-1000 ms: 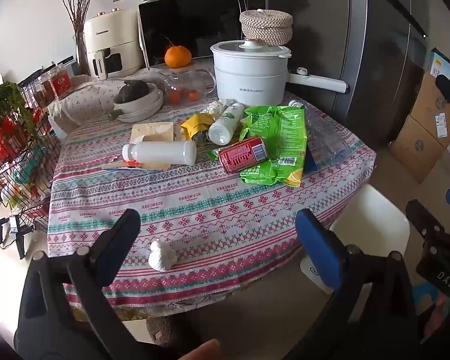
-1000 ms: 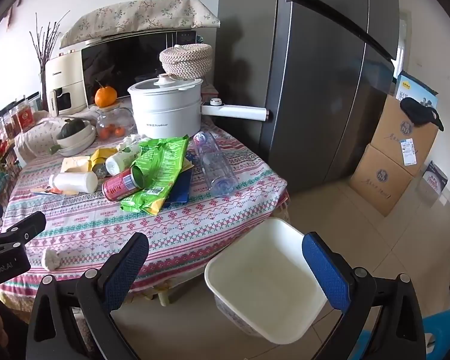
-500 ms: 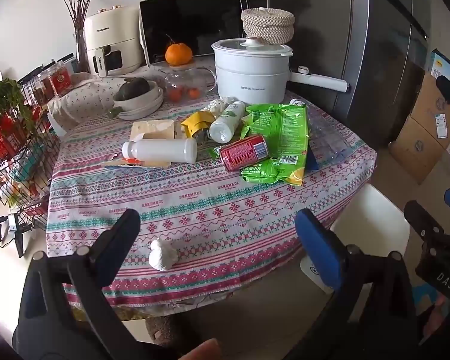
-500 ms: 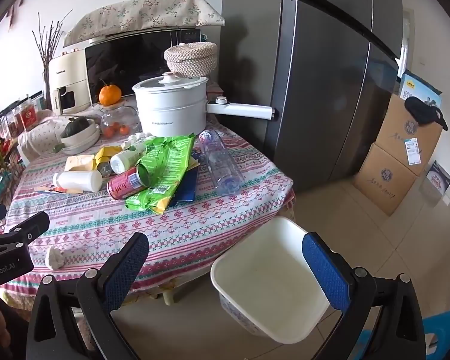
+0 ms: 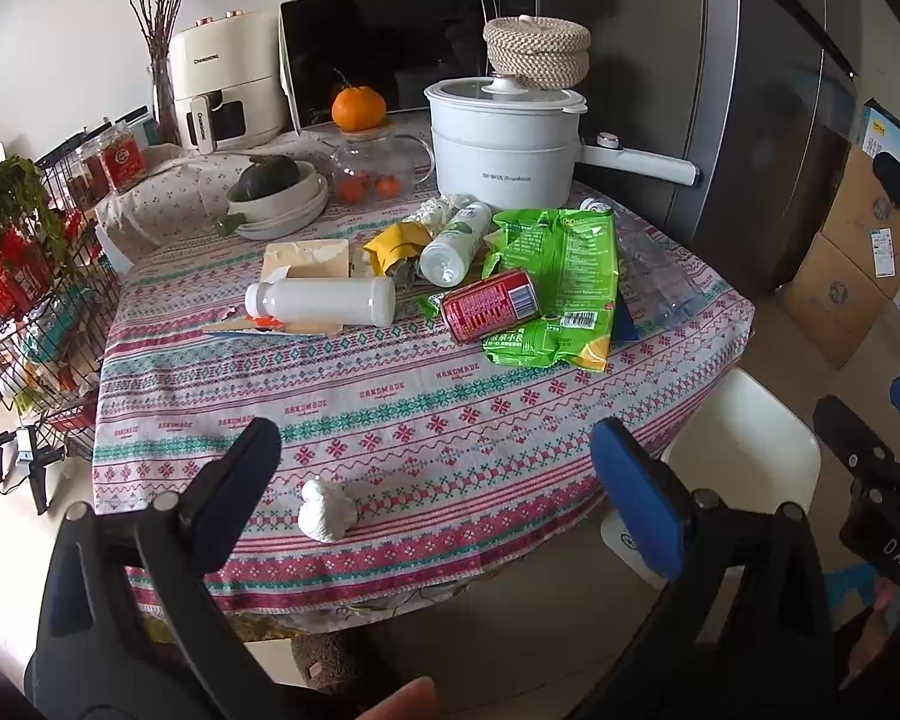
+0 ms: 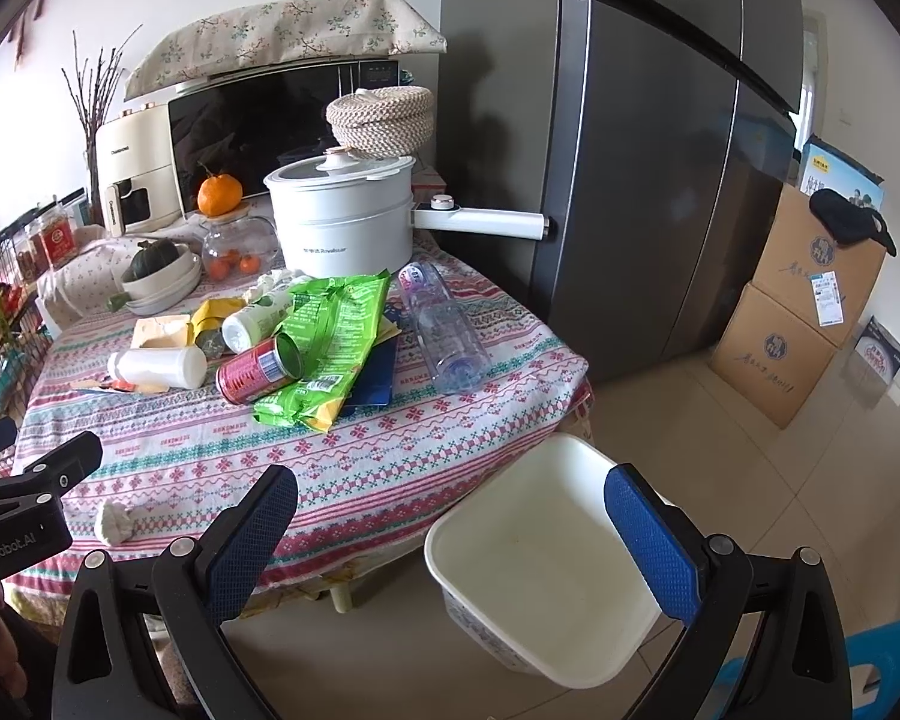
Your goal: Collect trash
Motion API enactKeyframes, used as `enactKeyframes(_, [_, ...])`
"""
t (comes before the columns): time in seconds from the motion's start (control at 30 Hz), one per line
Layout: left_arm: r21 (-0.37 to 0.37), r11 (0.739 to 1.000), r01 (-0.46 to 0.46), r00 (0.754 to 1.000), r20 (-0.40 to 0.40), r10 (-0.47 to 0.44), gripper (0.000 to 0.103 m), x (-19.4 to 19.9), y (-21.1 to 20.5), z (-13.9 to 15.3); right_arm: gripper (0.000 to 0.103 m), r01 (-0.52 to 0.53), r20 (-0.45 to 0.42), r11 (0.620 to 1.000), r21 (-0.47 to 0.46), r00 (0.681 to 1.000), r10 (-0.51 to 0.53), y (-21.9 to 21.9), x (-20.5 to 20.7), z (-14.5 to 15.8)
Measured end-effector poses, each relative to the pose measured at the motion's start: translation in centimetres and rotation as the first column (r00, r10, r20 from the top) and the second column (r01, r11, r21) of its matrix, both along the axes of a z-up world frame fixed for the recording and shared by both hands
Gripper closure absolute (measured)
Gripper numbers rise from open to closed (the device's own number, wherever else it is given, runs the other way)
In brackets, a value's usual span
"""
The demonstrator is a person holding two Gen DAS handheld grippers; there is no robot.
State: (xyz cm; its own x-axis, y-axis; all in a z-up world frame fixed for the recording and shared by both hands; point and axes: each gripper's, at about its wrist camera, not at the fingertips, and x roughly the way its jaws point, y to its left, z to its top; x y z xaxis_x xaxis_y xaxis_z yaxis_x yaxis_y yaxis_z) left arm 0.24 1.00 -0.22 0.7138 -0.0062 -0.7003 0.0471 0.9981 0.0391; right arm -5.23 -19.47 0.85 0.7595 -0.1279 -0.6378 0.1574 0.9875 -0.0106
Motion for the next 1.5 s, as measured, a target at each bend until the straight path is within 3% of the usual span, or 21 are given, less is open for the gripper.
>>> enactKeyframes(0.83, [-0.013,1.0,-0.009,1.0,-0.015,0.009,0.0,0.7,0.3,-0.3,0.0,-0.001,-0.01,1.0,0.014,1.0,0.001,-0.2,0.3,0.0])
enactKeyframes(1.1, [0.01,0.996,0.091,0.995,-0.048,-0.09,0.0,4.0,-0.3,-0.1,0.0,-0.026,-0.062,0.999,0.043,0.998,0.029,-1.1,2.7,1.2])
enactKeyframes(1.23, [0.002,0.968,0.249,0.963,-0.108,-0.247,0.0,7.7,-1.4,-0.8,0.0,-0.039,-0.113,0.998,0.059,0.993,0.046,-2.2,5.6,1.7])
enactKeyframes(1.37, [0.145,0.929,0.34,0.931,-0.195,-0.31,0.0,11.7,-3.2,-2.8,0.0,-0.078,-0.177,0.983,0.167,0.978,0.108,-3.4,8.9,0.9])
enactKeyframes(1.5, [0.24,0.862,0.446,0.882,-0.278,-0.38,0.006,15.3,-4.6,-5.6,0.0,-0.13,-0.207,0.937,0.325,0.957,0.204,-4.4,11.2,-1.6])
